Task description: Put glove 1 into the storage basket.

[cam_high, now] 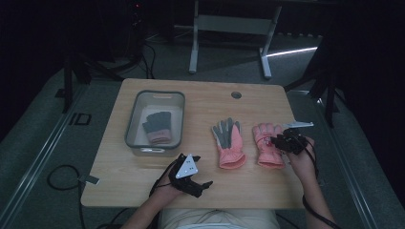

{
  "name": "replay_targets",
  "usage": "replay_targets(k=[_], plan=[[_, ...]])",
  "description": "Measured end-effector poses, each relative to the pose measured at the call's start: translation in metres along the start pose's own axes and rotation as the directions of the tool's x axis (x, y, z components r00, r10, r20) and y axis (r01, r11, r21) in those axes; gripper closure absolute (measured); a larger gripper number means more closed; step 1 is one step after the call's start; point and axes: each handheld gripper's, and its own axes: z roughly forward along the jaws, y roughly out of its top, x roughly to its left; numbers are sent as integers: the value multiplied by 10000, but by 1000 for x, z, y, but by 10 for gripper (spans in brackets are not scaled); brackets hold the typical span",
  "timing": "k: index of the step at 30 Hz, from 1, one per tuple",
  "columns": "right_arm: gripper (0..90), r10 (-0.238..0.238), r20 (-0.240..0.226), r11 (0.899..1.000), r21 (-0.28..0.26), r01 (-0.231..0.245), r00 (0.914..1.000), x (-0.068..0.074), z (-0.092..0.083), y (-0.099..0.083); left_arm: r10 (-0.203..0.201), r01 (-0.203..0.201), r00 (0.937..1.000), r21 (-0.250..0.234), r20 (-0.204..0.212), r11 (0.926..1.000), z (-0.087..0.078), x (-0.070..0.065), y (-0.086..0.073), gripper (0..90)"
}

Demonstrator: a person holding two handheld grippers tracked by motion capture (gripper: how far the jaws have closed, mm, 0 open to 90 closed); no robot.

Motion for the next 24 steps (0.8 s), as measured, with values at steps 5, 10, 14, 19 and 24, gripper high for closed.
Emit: replay_targets(k=[5, 10, 14, 19, 24], plan=[[604, 305, 90, 9992, 248, -308, 9995, 2, 8, -2, -35, 35, 10000, 11, 6, 10000, 0, -1, 0, 32], [604, 102, 409, 9993, 342, -116, 9991, 7, 18, -8, -40, 40, 10000, 13, -7, 10000, 0, -1, 0, 32], [678, -93, 897, 9998, 161, 79, 9959, 13, 23, -14, -28, 28, 10000, -13, -3, 10000, 0, -1, 0, 32], [776, 63, 1119, 10000, -2, -63, 9937, 19, 28, -18, 0, 0, 10000, 10, 5, 10000, 0, -1, -1, 32], [864, 61, 1147, 10000, -10, -60, 9934, 20, 25, -15, 93, -93, 10000, -105, 1, 9999, -1, -2, 0, 32]])
